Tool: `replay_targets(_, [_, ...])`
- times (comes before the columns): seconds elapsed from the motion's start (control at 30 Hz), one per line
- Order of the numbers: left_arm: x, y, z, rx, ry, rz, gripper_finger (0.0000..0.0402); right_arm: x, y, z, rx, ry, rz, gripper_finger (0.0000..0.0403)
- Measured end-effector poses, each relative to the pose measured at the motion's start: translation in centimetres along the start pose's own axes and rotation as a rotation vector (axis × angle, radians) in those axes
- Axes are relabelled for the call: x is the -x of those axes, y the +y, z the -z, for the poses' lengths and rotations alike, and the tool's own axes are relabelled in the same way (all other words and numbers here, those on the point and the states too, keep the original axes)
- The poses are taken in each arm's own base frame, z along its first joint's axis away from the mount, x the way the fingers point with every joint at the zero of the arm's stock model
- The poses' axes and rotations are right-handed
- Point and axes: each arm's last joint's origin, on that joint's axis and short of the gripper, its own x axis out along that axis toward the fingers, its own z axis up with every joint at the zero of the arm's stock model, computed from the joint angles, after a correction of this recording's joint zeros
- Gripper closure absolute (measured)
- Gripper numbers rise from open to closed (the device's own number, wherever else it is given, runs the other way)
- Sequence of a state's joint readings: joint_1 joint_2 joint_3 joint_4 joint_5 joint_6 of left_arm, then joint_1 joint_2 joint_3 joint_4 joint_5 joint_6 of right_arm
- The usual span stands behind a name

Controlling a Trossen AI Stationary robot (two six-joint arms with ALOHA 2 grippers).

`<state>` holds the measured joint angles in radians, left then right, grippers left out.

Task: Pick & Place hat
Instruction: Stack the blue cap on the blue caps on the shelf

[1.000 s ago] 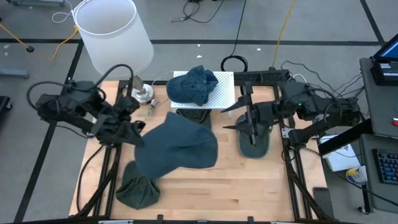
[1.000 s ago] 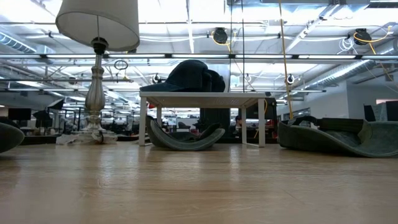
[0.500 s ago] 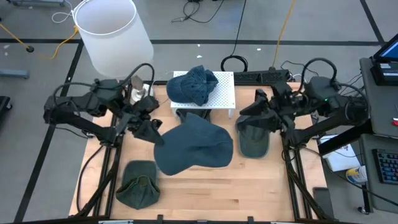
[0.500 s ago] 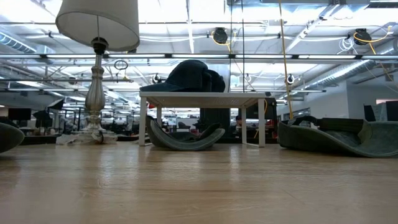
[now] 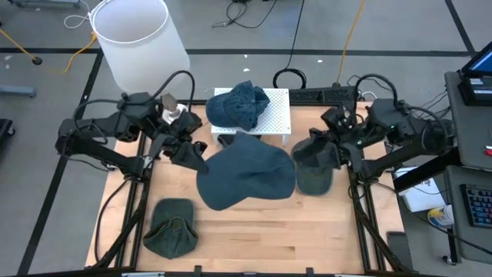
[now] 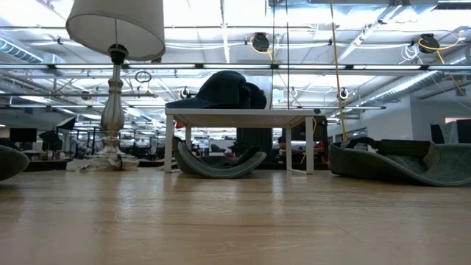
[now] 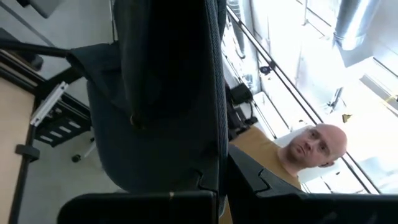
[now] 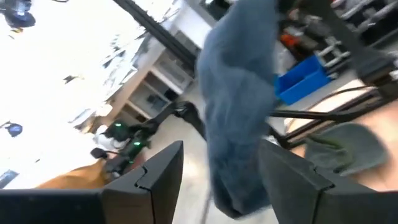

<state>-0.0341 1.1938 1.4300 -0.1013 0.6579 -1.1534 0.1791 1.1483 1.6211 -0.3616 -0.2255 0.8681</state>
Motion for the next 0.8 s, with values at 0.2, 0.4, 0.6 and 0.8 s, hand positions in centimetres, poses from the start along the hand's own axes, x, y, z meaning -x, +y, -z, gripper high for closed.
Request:
replay_targets(0.2, [0.2, 0.2, -0.4, -0.016, -0.006, -0.007, 0.0395, -2.3, -0.7, 0.2, -0.010, 0.050, -0.046, 0.0206])
replay_targets(0.4, [0.1, 0.5, -0.5, 0.003, 0.023, -0.002, 0.0395, -3.3, -0.4, -0.1, -0.008, 0.054, -0.161, 0.0206])
replay_targets(0.6, [0.2, 0.6, -0.6, 0.003, 0.019, -0.005, 0.0395, -3.2, -0.2, -0.3, -0.029, 0.048, -0.180, 0.0219])
replay_targets(0.8, [0.7, 0.9, -1.2, 0.004, -0.009, -0.024, 0.0395, -3.1, 0.0, -0.4, -0.040, 0.037, -0.192, 0.0283])
